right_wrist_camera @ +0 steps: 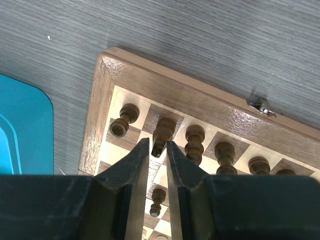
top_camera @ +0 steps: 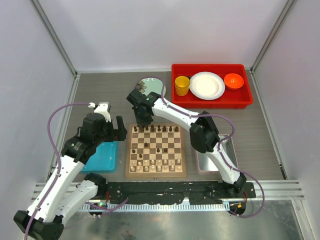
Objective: Set up the chess pieces on the board
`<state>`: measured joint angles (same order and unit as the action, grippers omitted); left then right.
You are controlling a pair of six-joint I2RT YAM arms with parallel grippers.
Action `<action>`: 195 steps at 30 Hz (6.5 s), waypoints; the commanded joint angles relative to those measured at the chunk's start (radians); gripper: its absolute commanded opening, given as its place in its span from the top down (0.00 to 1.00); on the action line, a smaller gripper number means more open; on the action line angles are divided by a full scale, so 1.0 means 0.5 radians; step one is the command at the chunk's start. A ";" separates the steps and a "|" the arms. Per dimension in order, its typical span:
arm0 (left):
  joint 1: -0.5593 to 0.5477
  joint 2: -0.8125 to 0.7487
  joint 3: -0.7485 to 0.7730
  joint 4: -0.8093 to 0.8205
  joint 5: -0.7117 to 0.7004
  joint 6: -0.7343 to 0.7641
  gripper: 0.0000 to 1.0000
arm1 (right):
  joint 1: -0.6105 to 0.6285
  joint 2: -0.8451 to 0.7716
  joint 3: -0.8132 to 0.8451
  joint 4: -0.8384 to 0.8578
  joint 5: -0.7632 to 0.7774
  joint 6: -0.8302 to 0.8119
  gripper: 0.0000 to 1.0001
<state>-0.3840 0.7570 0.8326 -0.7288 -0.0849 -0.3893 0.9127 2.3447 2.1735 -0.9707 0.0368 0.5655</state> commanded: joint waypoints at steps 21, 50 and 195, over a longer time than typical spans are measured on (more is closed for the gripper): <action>0.004 -0.014 -0.002 0.095 0.007 -0.007 0.00 | 0.006 0.001 0.102 0.002 -0.040 -0.017 0.74; 0.004 -0.017 -0.002 0.095 0.007 -0.007 0.00 | 0.006 0.008 0.092 0.021 -0.132 -0.020 0.74; 0.007 0.081 -0.005 0.099 0.053 0.002 0.00 | -0.337 -1.346 -1.715 0.463 0.301 0.124 0.96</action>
<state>-0.3840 0.7986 0.8291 -0.7151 -0.0734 -0.3889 0.7341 1.6524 1.2716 -0.7666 0.1555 0.6338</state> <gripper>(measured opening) 0.996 0.205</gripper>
